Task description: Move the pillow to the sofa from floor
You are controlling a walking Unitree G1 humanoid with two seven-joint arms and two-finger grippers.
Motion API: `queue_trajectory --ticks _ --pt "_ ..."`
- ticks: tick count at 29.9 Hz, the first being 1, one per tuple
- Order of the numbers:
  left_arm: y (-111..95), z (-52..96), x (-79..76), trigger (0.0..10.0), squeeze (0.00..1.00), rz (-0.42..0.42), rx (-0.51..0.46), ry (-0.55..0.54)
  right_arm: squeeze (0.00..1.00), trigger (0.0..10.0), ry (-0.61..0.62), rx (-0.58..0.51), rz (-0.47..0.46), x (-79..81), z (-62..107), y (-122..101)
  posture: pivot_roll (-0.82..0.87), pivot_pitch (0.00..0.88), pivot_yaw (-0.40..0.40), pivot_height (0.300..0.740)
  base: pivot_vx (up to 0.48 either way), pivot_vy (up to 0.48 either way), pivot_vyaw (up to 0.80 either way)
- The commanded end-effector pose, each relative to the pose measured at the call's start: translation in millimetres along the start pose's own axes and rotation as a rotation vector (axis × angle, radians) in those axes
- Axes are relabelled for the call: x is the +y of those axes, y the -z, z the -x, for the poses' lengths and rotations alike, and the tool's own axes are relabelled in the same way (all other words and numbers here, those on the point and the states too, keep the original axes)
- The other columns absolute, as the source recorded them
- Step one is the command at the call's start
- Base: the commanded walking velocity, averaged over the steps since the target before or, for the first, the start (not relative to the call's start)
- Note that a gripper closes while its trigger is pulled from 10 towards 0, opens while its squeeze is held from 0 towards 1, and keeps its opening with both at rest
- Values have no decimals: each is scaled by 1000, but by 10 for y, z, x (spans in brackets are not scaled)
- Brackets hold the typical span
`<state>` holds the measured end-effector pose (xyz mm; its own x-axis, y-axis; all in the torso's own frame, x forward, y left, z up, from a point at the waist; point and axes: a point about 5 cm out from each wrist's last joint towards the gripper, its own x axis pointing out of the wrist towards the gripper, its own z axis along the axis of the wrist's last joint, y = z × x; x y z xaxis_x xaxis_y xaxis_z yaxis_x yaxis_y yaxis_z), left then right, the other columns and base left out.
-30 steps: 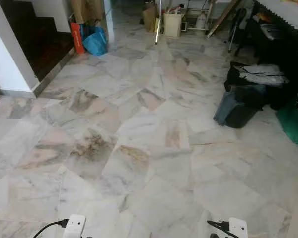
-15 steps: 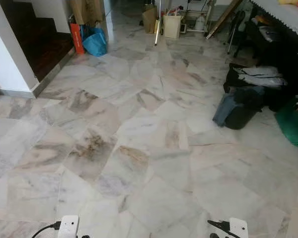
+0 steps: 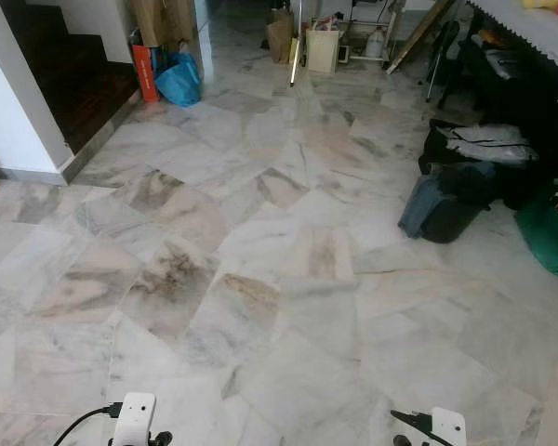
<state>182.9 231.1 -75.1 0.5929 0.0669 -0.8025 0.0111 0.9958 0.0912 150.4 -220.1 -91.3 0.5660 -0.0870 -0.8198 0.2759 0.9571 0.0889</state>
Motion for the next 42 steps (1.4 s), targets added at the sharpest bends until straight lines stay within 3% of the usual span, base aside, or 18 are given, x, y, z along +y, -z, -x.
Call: queue_trajectory --ticks 1,9,42 --pt "57 13 24 10000 0 -13 25 -2 0 10000 7 -1 -16 1 4 19 8 0 -17 740 0 0 0" --pt "118 23 4 10000 0 -12 37 -4 0 10000 7 -3 34 -6 5 10 10 0 -18 740 0 0 100" --pt "131 34 72 10000 0 -28 50 -20 0 10000 -4 2 51 22 1 18 17 0 -13 740 0 0 793"
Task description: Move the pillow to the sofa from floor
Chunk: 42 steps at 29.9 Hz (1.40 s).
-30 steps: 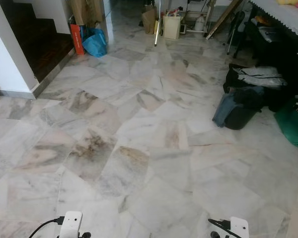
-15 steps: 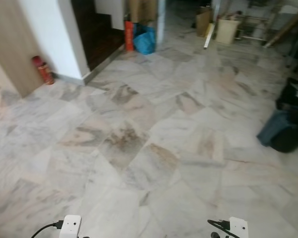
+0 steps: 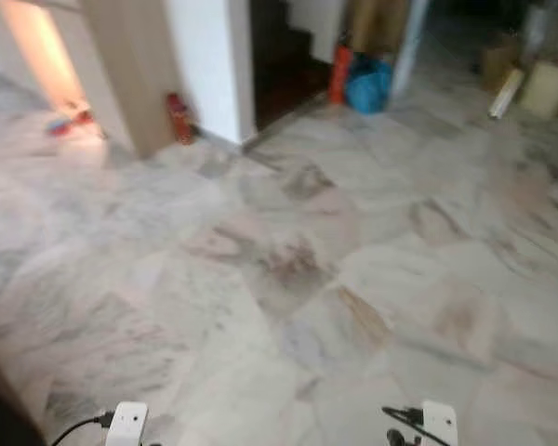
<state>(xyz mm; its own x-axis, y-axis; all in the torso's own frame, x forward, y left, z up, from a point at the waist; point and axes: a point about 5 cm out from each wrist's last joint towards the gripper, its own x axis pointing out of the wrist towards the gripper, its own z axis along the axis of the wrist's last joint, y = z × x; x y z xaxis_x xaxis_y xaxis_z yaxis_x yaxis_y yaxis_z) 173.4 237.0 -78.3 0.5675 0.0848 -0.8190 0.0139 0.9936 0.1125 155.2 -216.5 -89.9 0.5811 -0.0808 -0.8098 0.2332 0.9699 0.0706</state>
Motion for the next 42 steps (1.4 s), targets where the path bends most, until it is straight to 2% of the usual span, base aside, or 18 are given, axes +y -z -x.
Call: queue_trajectory --ticks 1,12,20,42 --pt "30 5 15 10000 0 -16 19 -7 0 10000 6 18 4 -25 14 53 17 0 -13 740 0 0 800" --pt "44 -6 -78 10000 0 -7 21 -7 0 10000 4 17 7 -36 14 43 23 0 -22 740 0 0 800" --pt "90 10 -29 10000 0 -2 30 -18 0 10000 3 18 11 -41 14 39 23 0 -26 740 0 0 800" --pt "83 9 -21 10000 0 18 28 -24 0 10000 -1 21 28 -48 14 34 23 0 -31 740 0 0 800"
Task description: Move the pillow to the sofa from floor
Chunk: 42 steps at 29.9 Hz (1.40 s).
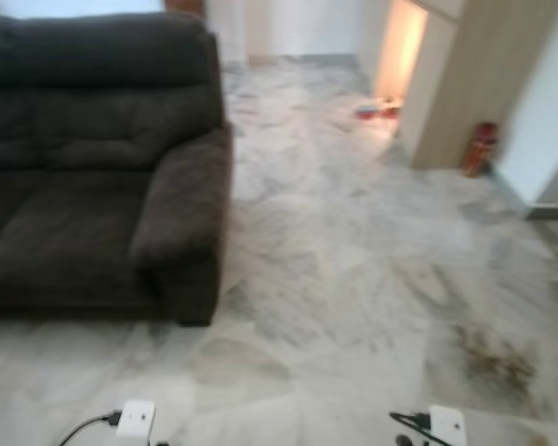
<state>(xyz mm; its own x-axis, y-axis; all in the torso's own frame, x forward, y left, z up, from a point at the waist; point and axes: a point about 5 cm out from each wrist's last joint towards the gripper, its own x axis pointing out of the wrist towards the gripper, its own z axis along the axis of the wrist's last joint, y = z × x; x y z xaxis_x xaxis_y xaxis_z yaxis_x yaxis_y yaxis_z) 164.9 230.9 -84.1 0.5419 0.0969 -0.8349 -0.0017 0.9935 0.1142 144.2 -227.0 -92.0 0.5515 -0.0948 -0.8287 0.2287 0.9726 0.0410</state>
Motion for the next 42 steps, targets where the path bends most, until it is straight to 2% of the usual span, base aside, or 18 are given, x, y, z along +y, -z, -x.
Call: queue_trajectory --ticks 1,6,10,20,31,42 --pt "-4 7 58 10000 0 7 -2 -13 0 10000 -23 -10 7 81 -21 -43 23 0 -31 740 0 0 800" --pt "23 15 78 10000 0 3 4 -13 0 10000 -17 -10 -16 81 -21 -38 24 0 -31 740 0 0 660" --pt "19 11 60 10000 0 3 6 -11 0 10000 -19 -11 -49 86 -20 -30 23 0 -31 740 0 0 0" --pt "-265 -56 -93 10000 0 13 -29 6 0 10000 -24 -5 -50 87 -20 -24 23 0 -33 740 0 49 0" --pt "-368 -78 -190 10000 0 8 -37 17 0 10000 -24 -3 -44 80 -19 -26 22 0 -34 740 0 250 0" --pt "-274 -63 -137 10000 0 15 -24 11 0 10000 -23 -3 -35 82 -22 -33 25 0 -34 740 0 292 0"
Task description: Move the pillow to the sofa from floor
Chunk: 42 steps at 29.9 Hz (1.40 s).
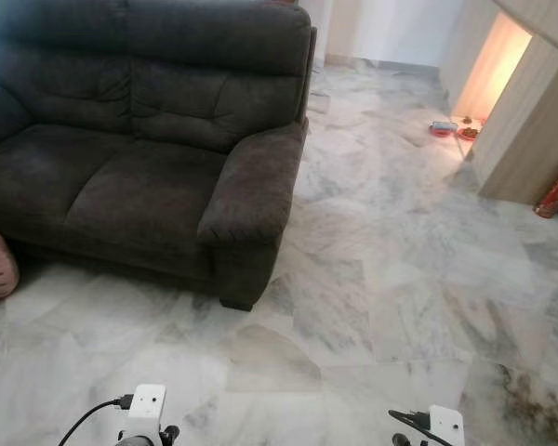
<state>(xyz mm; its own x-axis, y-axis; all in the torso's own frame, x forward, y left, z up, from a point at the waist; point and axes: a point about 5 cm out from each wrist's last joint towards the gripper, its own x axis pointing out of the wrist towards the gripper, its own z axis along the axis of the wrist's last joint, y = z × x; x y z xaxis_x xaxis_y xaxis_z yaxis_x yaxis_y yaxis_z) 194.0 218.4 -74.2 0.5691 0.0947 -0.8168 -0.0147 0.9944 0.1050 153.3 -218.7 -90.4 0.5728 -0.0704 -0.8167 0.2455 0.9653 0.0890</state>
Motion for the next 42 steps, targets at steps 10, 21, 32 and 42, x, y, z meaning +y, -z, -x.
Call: queue_trajectory --ticks 10,21,32,42 --pt "40 4 -19 10000 0 1 12 15 0 10000 7 16 4 -21 8 33 23 0 -33 740 0 319 0" --pt "48 5 -23 10000 0 6 14 17 0 10000 7 17 6 -27 9 29 25 0 -37 740 0 321 0" --pt "52 6 -21 10000 0 7 15 18 0 10000 7 18 9 -28 8 29 24 0 -36 740 0 319 0" --pt "57 7 -17 10000 0 6 16 19 0 10000 8 20 11 -26 8 31 25 0 -35 740 0 319 0"
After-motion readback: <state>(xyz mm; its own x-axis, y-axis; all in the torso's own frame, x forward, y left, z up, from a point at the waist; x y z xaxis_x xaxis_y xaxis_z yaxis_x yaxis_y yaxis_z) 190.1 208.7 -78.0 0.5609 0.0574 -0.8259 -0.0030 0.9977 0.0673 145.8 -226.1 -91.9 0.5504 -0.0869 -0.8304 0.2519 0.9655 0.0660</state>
